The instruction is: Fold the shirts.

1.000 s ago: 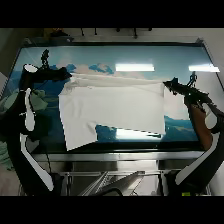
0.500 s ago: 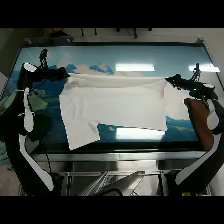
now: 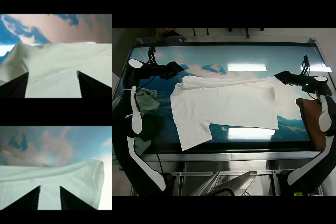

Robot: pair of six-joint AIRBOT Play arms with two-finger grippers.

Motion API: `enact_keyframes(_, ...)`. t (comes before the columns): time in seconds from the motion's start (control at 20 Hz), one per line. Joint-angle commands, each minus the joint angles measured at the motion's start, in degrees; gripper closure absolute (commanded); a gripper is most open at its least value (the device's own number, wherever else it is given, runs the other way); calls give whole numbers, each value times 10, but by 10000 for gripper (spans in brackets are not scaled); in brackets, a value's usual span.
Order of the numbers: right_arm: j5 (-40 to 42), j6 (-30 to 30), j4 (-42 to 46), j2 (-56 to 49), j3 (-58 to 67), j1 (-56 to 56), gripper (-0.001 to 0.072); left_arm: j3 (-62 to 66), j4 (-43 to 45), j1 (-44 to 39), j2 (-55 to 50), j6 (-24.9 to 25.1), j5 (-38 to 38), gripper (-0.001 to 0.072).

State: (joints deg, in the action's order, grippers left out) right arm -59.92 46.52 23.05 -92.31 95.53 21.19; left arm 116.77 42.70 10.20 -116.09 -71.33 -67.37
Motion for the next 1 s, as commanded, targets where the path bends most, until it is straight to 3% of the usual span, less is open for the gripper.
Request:
enact_keyframes(0.0, -89, 110, 170, 67, -5, 30, 331, -6, 58, 42, 55, -44, -133, 36)
enact_keyframes(0.1, -130, 150, 238, 108, -54, 45, 331, -77, 140, 61, 103, -78, -209, 37)
enact_keyframes(0.2, -138, 152, 252, 155, -148, 58, 332, -201, 191, 72, 159, -87, -228, 37)
enact_keyframes(0.35, -117, 152, 269, 206, -275, 66, 331, -411, 190, 79, 238, -84, -169, 36)
enact_keyframes(0.5, -108, 152, 269, 220, -338, 66, 331, -539, 186, 67, 269, -71, -101, 37)
enact_keyframes(0.75, -106, 145, 269, 212, -376, 65, 316, -597, 181, 20, 255, -62, 36, 37)
enact_keyframes(0.85, -107, 146, 274, 203, -380, 65, 184, -589, 140, 11, 236, -48, 55, 37)
enact_keyframes(0.9, -107, 146, 273, 198, -380, 65, 191, -574, 116, 10, 223, -38, 52, 40)
enact_keyframes(0.95, -109, 146, 273, 193, -380, 65, 191, -555, 99, 10, 211, -34, 43, 168)
